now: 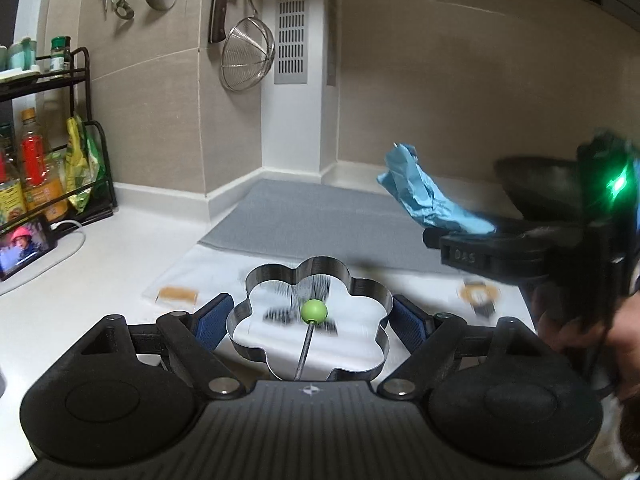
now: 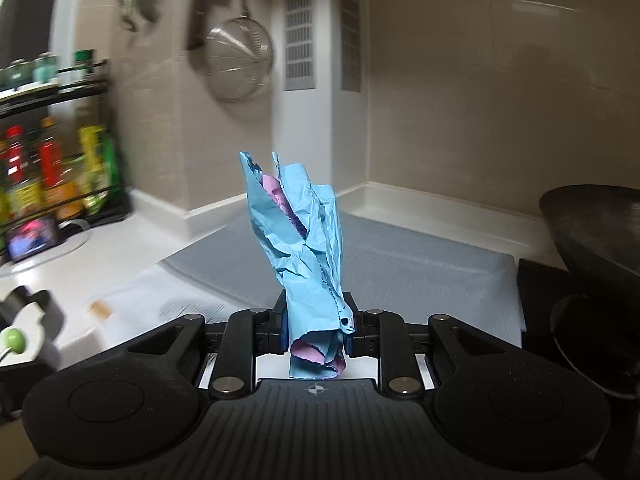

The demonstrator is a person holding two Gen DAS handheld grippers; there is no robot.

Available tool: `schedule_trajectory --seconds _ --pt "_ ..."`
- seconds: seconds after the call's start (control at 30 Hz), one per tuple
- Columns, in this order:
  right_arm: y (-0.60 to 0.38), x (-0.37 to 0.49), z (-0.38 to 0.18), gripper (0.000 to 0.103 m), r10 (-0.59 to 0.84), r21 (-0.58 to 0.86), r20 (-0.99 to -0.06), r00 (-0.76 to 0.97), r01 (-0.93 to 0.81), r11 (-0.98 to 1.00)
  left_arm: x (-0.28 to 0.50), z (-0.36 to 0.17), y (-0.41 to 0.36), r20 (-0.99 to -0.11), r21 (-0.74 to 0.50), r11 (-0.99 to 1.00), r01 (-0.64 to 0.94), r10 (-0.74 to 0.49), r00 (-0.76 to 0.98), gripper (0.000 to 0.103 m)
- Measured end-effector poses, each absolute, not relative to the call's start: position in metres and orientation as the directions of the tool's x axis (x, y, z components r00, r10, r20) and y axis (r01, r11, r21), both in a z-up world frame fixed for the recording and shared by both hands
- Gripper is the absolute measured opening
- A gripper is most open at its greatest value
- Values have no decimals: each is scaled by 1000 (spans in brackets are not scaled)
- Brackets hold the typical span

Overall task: Collect trash
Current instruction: 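Carry the wrapper in the right gripper while the left carries the flower cutter toward the bin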

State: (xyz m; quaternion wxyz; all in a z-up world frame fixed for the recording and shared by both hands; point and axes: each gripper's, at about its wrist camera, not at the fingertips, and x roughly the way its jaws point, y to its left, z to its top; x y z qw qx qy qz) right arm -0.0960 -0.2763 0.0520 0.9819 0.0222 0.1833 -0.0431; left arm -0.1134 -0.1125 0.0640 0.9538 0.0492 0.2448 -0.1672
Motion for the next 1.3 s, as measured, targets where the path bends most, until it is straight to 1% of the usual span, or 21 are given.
schedule_trajectory --seconds 0.2,0.37,0.53,0.73,0.93,1.3 --pt "-251 -163 39 25 12 20 -394 919 -4 1000 -176 48 -95 -516 60 949 310 -236 823 87" --pt "-226 -202 20 25 94 30 -450 888 -91 995 -213 35 -75 -545 102 964 244 -151 825 87" --pt "-201 -221 2 25 155 32 -505 849 -161 986 -230 24 -52 -596 121 981 155 -53 801 87" --pt "-175 -233 -13 25 201 10 -550 811 -235 972 -238 13 -27 -613 134 990 51 42 789 88" --pt "-155 -235 -24 25 218 -30 -587 780 -290 957 -243 1 -10 -639 139 990 -9 96 763 88" --pt "-148 -232 -29 26 215 -46 -613 760 -306 951 -240 -14 0 -677 129 991 -32 112 728 88"
